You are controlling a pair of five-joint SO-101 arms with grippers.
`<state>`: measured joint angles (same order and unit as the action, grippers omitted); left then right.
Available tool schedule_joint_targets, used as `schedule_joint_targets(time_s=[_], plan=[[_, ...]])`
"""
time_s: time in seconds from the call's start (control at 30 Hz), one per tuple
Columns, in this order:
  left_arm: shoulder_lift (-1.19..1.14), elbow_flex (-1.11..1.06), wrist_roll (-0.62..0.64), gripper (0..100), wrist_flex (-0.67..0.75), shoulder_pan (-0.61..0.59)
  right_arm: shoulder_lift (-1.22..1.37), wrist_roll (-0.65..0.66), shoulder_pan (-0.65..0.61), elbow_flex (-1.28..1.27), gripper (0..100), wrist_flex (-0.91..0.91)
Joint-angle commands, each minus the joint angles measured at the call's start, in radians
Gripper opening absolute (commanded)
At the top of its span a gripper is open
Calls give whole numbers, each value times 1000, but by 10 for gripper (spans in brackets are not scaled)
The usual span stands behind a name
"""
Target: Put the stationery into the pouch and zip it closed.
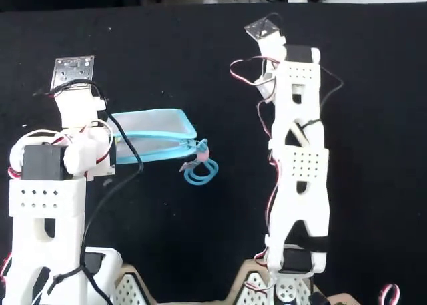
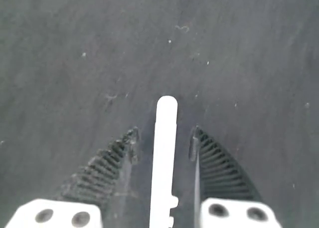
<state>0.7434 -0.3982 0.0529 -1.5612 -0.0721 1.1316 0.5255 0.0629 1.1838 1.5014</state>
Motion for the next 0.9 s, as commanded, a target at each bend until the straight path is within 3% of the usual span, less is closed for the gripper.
schedule_joint_targets(time_s=[0.0,0.07,0.17,0.47,0.57,0.87], plan=[[-6,-5,5,30,-6,-13,51,6,28,137,158,6],[-6,-5,5,30,-6,-13,79,12,28,159,134,29],[-6,-5,5,30,-6,-13,101,8,23,202,10,60],[-6,-5,5,30,-6,-13,104,5,11,383,11,267],[-6,-5,5,30,-6,-13,102,-64,18,401,11,267],[-6,-5,5,30,-6,-13,-12,-189,-26,171,11,269]])
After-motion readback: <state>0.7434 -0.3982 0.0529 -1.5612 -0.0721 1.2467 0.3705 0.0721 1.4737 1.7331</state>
